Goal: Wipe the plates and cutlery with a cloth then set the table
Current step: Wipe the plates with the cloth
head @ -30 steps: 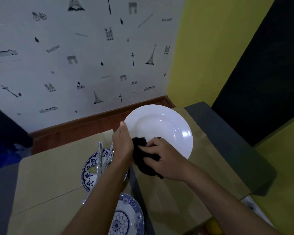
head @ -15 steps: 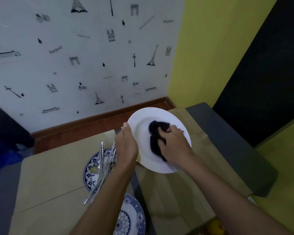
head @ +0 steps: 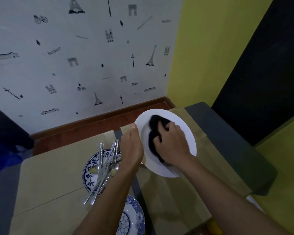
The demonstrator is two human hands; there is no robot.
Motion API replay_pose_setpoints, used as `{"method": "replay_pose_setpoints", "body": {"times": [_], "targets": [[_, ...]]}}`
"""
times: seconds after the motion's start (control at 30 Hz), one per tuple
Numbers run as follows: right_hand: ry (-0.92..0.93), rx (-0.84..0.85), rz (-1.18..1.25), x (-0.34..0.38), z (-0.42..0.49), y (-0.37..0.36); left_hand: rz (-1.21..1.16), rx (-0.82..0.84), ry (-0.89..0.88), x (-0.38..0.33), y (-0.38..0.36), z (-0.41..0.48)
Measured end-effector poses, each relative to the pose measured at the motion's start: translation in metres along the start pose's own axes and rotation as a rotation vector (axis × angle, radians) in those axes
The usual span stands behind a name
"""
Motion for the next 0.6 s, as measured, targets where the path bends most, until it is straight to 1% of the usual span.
{"method": "replay_pose_setpoints", "body": {"times": [0.07, 0.1, 0.17, 0.23, 0.37, 0.4, 0.47, 0.5, 0.53, 0.6], "targets": [[-0.150, -0.014, -0.029, -0.004, -0.001, 0.004, -0.032, -0.029, 0.006, -0.003, 0.003, 0.001], [-0.180, 0.000, -0.034, -0.006, -0.004, 0.004, -0.051, -0.051, 0.009, -0.005, 0.005, 0.001], [-0.166, 0.027, -0.057, -0.005, -0.010, 0.002, -0.075, -0.093, 0.016, -0.007, 0.008, 0.003], [-0.073, 0.037, -0.009, -0.005, -0.014, -0.002, -0.063, -0.087, 0.019, -0.004, 0.008, 0.005], [0.186, 0.075, 0.197, -0.001, -0.009, -0.006, -0.009, -0.020, 0.012, 0.003, -0.004, 0.004], [0.235, 0.081, 0.191, 0.001, -0.009, -0.007, -0.007, -0.012, 0.013, 0.003, -0.005, 0.004], [0.293, 0.056, 0.075, 0.004, -0.010, -0.009, -0.012, 0.010, 0.005, 0.000, -0.006, 0.005], [0.282, 0.008, -0.010, 0.004, -0.009, -0.009, -0.005, 0.031, -0.008, -0.001, -0.006, 0.007], [0.230, -0.057, -0.077, 0.002, -0.006, -0.007, 0.012, 0.052, -0.027, -0.004, -0.005, 0.007], [0.025, -0.159, -0.148, -0.005, 0.003, -0.001, 0.037, 0.064, -0.051, -0.007, -0.004, 0.006]]}}
Point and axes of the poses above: each hand's wrist, its own z-axis towards the middle knuckle, its own y-axis out of the back of the hand, x = y × z, the point moved 2 cm from there along z, towards the middle knuckle, and after that the axes turned 13 degrees about x, right-handed, at the moved point
